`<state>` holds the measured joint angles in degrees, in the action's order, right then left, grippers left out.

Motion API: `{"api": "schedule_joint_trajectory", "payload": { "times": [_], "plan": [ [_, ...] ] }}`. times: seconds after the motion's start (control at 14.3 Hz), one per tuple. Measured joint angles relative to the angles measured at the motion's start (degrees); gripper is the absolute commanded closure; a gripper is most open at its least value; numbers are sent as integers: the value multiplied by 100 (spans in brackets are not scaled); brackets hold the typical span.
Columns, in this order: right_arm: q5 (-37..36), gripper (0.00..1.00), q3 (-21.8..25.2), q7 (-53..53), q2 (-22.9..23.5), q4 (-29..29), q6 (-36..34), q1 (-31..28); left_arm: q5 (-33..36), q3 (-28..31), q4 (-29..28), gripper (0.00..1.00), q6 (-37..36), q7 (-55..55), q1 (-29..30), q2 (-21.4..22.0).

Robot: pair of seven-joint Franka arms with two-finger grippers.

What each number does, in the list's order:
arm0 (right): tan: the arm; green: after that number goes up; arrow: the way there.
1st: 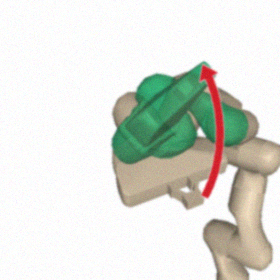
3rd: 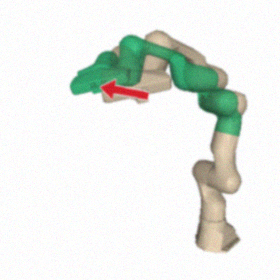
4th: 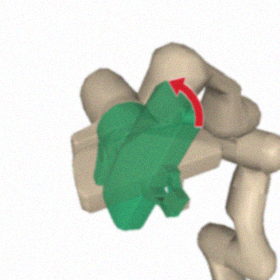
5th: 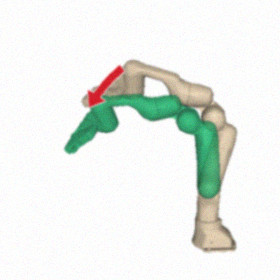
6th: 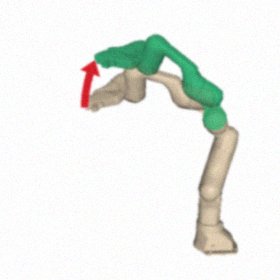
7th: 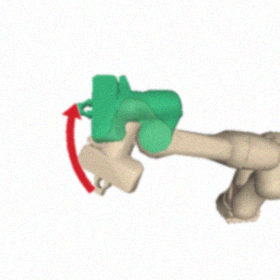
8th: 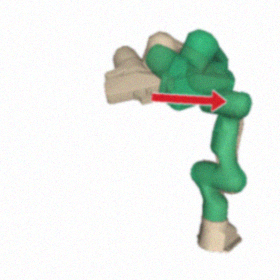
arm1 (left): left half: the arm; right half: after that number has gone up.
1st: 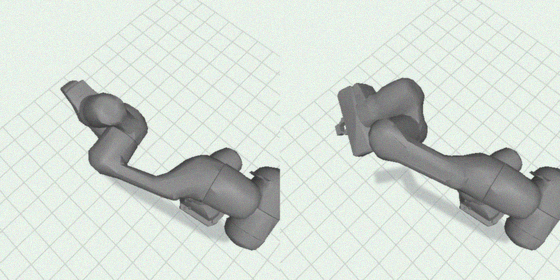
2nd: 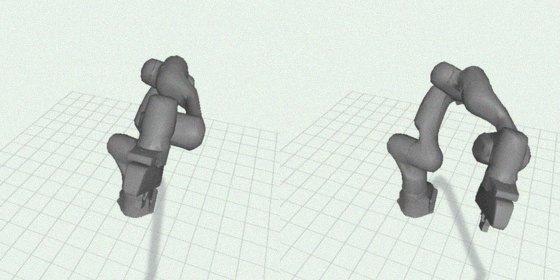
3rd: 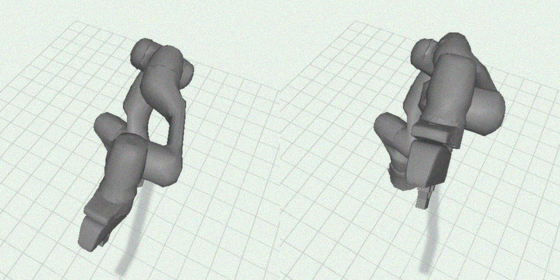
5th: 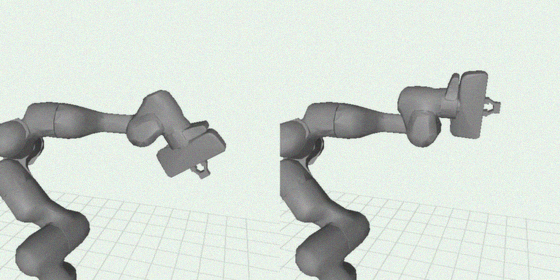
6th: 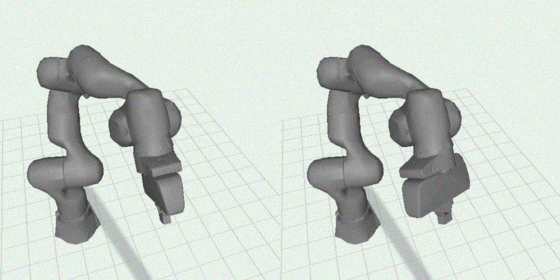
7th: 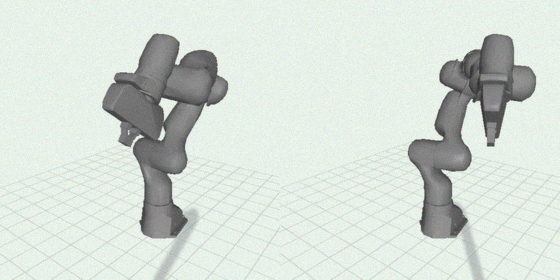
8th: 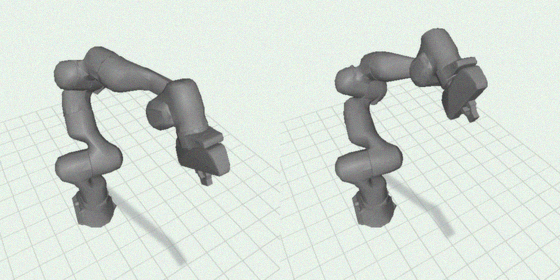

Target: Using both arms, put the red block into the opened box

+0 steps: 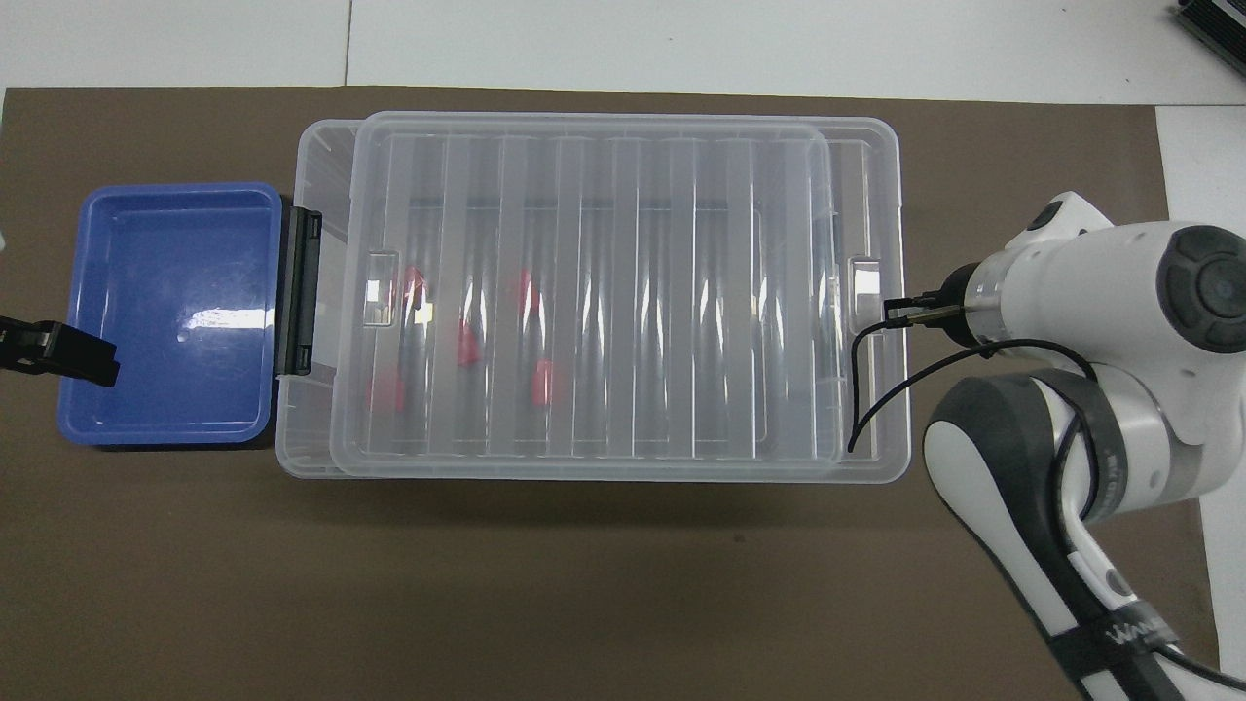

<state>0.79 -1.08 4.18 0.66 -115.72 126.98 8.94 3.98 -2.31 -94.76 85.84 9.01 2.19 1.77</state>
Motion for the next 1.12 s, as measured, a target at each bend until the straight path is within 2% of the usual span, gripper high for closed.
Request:
{"api": "schedule_joint_trajectory", "payload": {
  "times": [0.35,0.84,0.98,1.05,1.12],
  "plan": [
    [0,100,-4,455,-5,-6,-4,381,0,62,0,0,0,-1,27,13],
    [1,100,44,466,-72,9,-15,330,0,118,-4,0,0,-1,65,29],
    [1,100,81,486,-197,14,-248,174,0,118,-5,0,0,-1,65,31],
    [1,95,92,486,-287,14,-398,47,0,118,-5,0,0,-1,65,31],
    [1,61,99,486,-375,14,-513,-89,0,118,-5,0,0,-1,65,31]
  ]
}}
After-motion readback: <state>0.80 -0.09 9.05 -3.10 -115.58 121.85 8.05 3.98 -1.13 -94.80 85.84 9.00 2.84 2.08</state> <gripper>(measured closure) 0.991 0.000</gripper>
